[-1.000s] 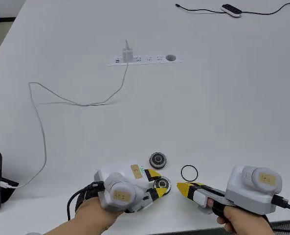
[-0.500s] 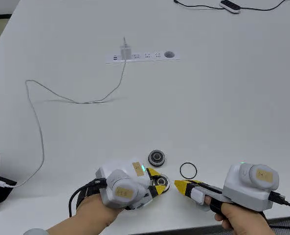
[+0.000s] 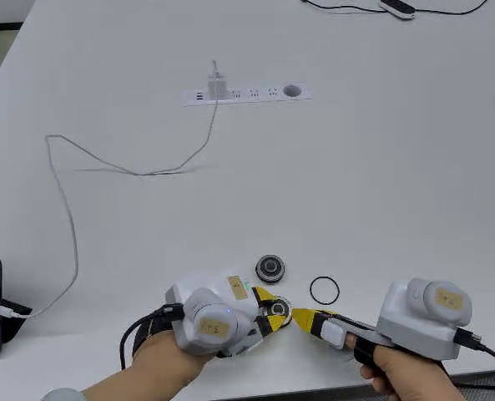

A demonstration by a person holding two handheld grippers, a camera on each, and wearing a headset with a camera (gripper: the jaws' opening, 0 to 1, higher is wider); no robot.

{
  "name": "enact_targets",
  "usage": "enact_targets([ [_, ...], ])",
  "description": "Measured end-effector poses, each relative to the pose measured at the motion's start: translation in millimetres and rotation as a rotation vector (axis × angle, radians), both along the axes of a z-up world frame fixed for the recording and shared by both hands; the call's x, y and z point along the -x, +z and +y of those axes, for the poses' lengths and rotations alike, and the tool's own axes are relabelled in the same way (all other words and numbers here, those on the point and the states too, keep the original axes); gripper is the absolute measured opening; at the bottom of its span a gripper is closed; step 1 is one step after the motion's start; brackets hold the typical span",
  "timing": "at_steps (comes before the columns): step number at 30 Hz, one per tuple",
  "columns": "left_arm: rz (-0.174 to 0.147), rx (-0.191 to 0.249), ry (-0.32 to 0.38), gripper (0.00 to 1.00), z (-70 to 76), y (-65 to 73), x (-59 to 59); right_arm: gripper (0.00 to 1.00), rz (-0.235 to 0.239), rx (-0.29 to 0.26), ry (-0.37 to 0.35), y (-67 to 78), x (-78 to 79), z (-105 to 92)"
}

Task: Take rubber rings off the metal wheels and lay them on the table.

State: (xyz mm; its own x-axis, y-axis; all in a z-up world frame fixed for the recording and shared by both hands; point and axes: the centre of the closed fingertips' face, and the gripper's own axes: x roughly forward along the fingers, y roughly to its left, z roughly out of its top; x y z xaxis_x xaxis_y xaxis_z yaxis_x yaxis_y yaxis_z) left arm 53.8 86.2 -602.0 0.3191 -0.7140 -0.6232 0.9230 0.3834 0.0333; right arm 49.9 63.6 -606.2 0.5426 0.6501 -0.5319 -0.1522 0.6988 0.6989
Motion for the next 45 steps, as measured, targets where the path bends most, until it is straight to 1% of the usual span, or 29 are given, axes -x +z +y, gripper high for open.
enact_targets([
  [1, 0.0, 0.0, 0.0, 0.14, 0.2, 0.1, 0.2, 0.16, 0.002, -0.004, 0.0, -0.2, -0.2, 0.6],
  [5, -0.002, 0.001, 0.002, 0.14, 0.4, -0.1, 0.2, 0.17, 0.037, -0.033, -0.002, -4.7, 0.1, 4.1],
  [7, -0.002, 0.003, 0.004, 0.14, 0.6, -0.5, 0.1, 0.17, 0.046, -0.044, -0.008, -5.2, -0.2, 4.7],
  [10, -0.003, 0.002, 0.005, 0.13, 0.6, -0.7, -0.2, 0.18, 0.072, -0.069, -0.015, -6.6, -0.5, 6.2],
  [12, -0.002, 0.003, 0.005, 0.13, 0.7, -0.6, 0.0, 0.19, 0.077, -0.074, -0.013, -6.4, -0.6, 7.5],
  [15, -0.003, 0.003, 0.004, 0.13, 1.1, -0.8, 0.0, 0.2, 0.1, -0.085, -0.007, -8.9, 0.9, 10.3],
  [16, -0.003, 0.004, 0.004, 0.13, 1.1, -0.8, -0.1, 0.2, 0.099, -0.087, -0.013, -9.4, -0.3, 9.8],
  [17, -0.003, 0.004, 0.004, 0.13, 1.0, -0.8, 0.1, 0.2, 0.109, -0.097, -0.014, -9.5, -0.1, 10.3],
  [20, -0.002, 0.005, 0.006, 0.13, 1.1, -0.8, 0.4, 0.2, 0.111, -0.107, -0.014, -8.9, -0.4, 11.8],
  [22, -0.002, 0.006, 0.007, 0.13, 1.2, -0.7, 0.4, 0.2, 0.122, -0.124, -0.02, -8.9, -0.7, 13.3],
  [27, -0.001, 0.006, 0.008, 0.13, 1.7, -0.7, 0.3, 0.2, 0.125, -0.134, -0.018, -7.5, 0.4, 13.6],
  [29, -0.002, 0.006, 0.008, 0.13, 1.8, -0.7, 0.3, 0.17, 0.124, -0.152, -0.013, -4.1, 1.3, 15.0],
  [31, -0.002, 0.006, 0.008, 0.13, 1.9, -0.7, 0.3, 0.18, 0.115, -0.141, -0.007, -3.2, 2.4, 14.8],
  [35, -0.002, 0.005, 0.005, 0.13, 1.9, -0.6, 0.5, 0.16, 0.112, -0.139, -0.008, -3.3, 2.1, 11.7],
  [39, -0.002, 0.006, 0.005, 0.13, 1.8, -0.5, 0.7, 0.13, 0.101, -0.14, -0.004, -0.6, 0.7, 10.4],
  [45, 0.0, 0.007, 0.008, 0.13, 1.6, -0.5, 0.4, 0.1, 0.098, -0.121, 0.005, -3.7, -2.3, 8.9],
])
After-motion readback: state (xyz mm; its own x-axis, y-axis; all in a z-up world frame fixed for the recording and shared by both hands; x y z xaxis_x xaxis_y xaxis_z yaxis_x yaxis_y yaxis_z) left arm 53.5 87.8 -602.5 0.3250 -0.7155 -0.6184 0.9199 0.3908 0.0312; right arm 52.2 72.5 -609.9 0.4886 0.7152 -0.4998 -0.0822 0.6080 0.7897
